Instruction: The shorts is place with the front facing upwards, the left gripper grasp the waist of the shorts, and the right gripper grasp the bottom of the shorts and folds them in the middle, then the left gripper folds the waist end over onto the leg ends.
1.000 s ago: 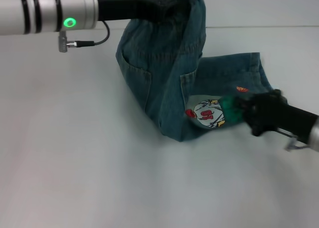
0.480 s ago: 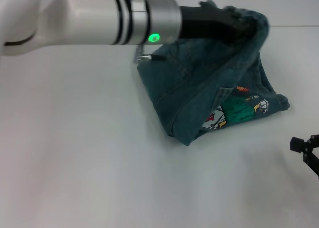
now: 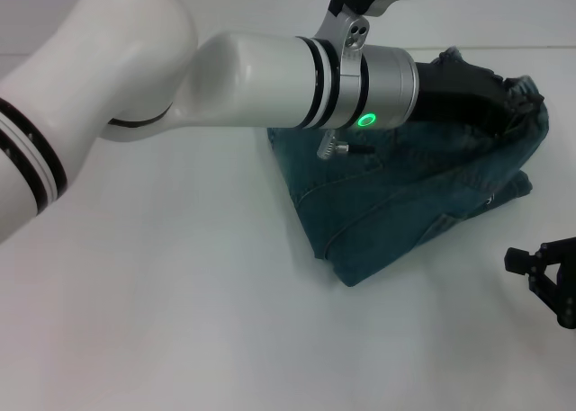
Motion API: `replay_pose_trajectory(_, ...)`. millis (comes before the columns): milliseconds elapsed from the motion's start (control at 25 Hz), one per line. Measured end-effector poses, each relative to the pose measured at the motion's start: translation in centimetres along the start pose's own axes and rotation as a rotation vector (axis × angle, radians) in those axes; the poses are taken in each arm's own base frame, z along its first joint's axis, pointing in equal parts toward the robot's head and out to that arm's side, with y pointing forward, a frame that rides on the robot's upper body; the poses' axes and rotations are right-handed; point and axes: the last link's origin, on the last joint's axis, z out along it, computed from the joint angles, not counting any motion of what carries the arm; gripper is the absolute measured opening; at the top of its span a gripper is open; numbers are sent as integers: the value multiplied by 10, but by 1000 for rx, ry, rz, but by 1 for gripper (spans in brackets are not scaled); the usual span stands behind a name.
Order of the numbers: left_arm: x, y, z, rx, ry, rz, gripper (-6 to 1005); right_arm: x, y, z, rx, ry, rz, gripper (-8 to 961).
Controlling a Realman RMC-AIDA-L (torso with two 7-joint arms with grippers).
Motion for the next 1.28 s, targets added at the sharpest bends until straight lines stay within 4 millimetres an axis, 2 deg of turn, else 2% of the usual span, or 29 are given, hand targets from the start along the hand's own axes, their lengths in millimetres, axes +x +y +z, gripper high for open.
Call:
replay_pose_trajectory(240, -2, 0, 1, 8, -1, 4, 299, -1, 0, 6, -5, 0, -3, -2)
replay_pose_trajectory(400, -2, -1, 0, 10, 3, 8, 399, -2, 0, 9, -10, 2, -5, -2)
replay_pose_trajectory(640, -10, -7, -19, 7, 30, 51, 549, -3, -2, 9, -9, 5, 12, -2)
replay_pose_trajectory(680, -22, -11, -38, -12, 53, 74, 628, -3, -1, 7, -4, -6, 23, -2)
replay_pose_trajectory(720, -22, -11, -38, -12, 53, 74, 707, -3, -1, 7, -4, -6, 23, -2)
replay_pose_trajectory(760, -28, -12, -47, -25, 65, 83, 786, -4, 0, 4, -4, -12, 30, -2)
replay_pose_trajectory(840, -49, -17, -80, -47, 103, 82, 837, -4, 1, 1, -11, -23, 38, -2)
replay_pose_trajectory(880, -58, -19, -91, -49, 113, 77, 863, -9, 6, -13, -33, -62, 58, -2)
replay_pose_trajectory(1000, -95, -20, -132, -74, 170, 62, 940, -12, 6, -22, -44, -69, 79, -1)
replay_pose_trajectory(1120, -136, -16, -172, -51, 254, 42, 940, -16, 7, -29, -68, -52, 105, 26)
replay_pose_trajectory(1160, -154, -13, -191, -15, 292, 29, 940, -16, 8, -31, -73, -42, 112, 40)
replay_pose_trajectory(1280, -187, -3, -225, 54, 354, 30, 939, -17, 12, -35, -80, -22, 119, 81)
